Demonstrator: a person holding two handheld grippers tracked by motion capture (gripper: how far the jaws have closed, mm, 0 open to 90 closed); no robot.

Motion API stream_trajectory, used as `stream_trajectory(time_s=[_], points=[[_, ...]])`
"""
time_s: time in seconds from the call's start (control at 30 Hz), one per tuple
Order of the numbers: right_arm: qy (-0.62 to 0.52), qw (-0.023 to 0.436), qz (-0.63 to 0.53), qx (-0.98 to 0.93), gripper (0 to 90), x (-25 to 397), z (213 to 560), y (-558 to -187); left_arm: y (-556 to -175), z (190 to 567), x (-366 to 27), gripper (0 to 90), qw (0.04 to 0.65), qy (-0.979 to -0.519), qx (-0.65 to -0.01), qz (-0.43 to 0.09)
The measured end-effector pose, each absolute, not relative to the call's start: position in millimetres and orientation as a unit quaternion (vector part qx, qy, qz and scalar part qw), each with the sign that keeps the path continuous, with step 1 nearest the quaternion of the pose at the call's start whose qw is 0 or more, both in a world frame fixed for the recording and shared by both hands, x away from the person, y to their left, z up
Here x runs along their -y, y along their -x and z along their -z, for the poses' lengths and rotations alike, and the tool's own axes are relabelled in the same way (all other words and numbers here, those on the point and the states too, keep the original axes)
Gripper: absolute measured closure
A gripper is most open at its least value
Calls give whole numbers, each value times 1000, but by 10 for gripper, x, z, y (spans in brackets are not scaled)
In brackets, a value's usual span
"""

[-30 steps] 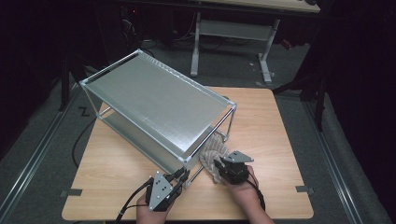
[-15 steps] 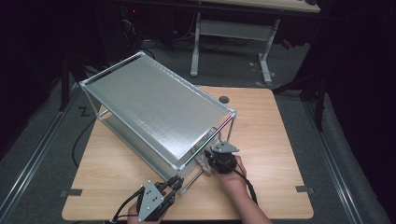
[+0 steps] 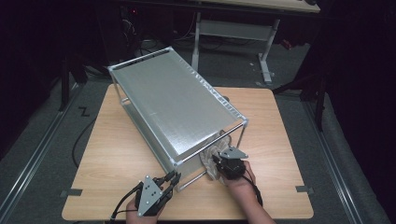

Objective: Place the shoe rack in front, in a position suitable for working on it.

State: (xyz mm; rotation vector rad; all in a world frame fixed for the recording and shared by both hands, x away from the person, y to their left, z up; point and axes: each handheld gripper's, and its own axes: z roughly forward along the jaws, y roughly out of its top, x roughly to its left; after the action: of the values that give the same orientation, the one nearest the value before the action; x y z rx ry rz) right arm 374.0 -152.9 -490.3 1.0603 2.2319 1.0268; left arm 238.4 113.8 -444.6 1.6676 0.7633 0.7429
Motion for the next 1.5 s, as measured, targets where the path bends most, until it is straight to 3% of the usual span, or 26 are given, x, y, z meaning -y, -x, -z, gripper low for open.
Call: stream_trajectory(time_s=[0.4,0.77,0.97,1.5], points=[[-381,238,-430,-783,754,1703,4695,-3460,-2400,4488,-1166,793,565,-690,-330,-309],[-276,164,-461,-827,747,957,4779,-3003,-2415,4492,-1145,792,568,-690,-329,-305],[-295,154,-446,-831,742,902,4851,-3004,-2414,4491,-1149,792,569,-690,-330,-302],[-403,263,-375,-792,729,1784,4839,-3431,-2407,4492,-1153,791,568,-690,-331,-303]])
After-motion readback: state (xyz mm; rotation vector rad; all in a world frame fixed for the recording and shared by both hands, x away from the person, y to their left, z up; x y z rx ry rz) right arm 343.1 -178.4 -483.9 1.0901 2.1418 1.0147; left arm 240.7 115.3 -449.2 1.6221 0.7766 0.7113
